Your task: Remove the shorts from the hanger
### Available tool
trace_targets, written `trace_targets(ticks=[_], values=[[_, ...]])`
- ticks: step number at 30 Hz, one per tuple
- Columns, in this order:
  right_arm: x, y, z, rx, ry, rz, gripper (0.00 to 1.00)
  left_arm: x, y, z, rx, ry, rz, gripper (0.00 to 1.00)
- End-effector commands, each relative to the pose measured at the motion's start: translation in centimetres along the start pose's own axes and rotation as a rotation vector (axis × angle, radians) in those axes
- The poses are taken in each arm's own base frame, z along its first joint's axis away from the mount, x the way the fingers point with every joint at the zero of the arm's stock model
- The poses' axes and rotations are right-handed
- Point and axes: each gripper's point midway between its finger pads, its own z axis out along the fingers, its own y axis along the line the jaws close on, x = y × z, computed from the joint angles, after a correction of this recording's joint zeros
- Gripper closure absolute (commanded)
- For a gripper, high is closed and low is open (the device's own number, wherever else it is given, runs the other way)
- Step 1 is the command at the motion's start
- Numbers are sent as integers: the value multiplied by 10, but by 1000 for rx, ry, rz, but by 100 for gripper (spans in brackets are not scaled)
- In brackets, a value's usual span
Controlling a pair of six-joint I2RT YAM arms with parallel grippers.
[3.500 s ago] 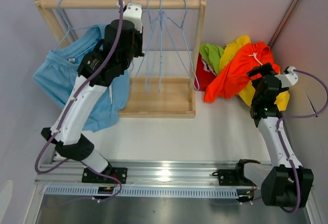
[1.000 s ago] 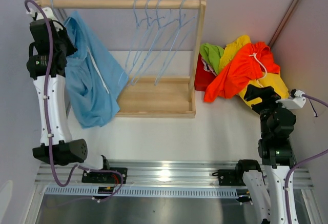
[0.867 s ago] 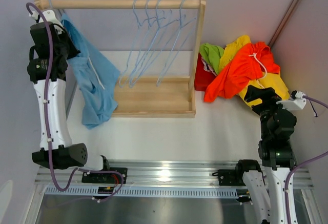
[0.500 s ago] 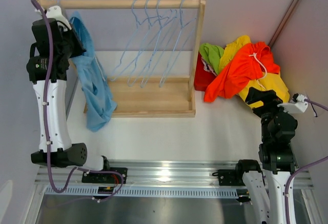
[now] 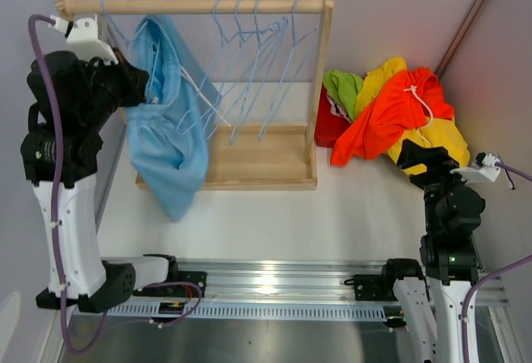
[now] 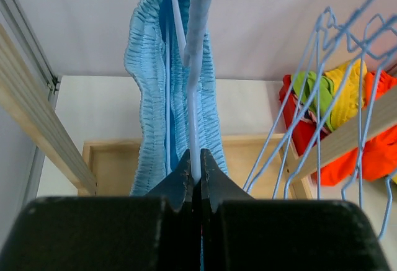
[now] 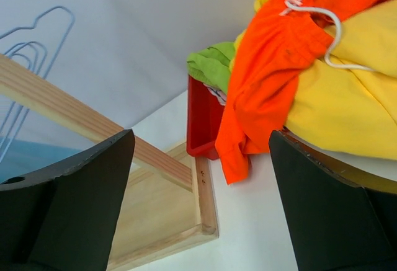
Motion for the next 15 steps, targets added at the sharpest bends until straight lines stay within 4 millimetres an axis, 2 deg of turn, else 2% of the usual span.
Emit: trace_targets(ticks=[1, 2, 3, 5, 6, 7, 8, 9, 10, 11, 12, 15], values=[[-20, 39, -8, -183, -47, -28, 3, -29, -25, -48, 122, -177, 28, 100], [-28, 56, -11, -266, -70, -34, 3, -26, -29, -57, 148, -181, 34, 100], [-21, 81, -21, -410, -19, -55, 3, -24, -34, -65, 174, -185, 38, 100], [-33, 120, -39, -617, -38, -91, 2, -13, -45, -87, 243, -187, 52, 100], [-33, 144, -58, -761, 4, -118, 2, -7, -48, -92, 263, -177, 58, 100], [-34, 156, -58, -817, 33, -110, 1, -4, -50, -101, 276, -181, 68, 100], [-34, 170, -67, -888, 72, -106, 1, -1, -52, -117, 291, -202, 77, 100], [-49, 188, -80, -960, 66, -118, 1, 5, -52, -121, 297, -199, 78, 100], [-43, 197, -81, -1025, 138, -124, 1, 5, -55, -129, 312, -224, 88, 100], [-47, 205, -85, -1059, 161, -115, 1, 15, -63, -144, 370, -232, 103, 100], [-61, 218, -95, -1107, 145, -129, 1, 16, -70, -153, 413, -253, 123, 100], [-68, 236, -102, -1196, 188, -149, 0, 30, -90, -178, 552, -265, 156, 100]])
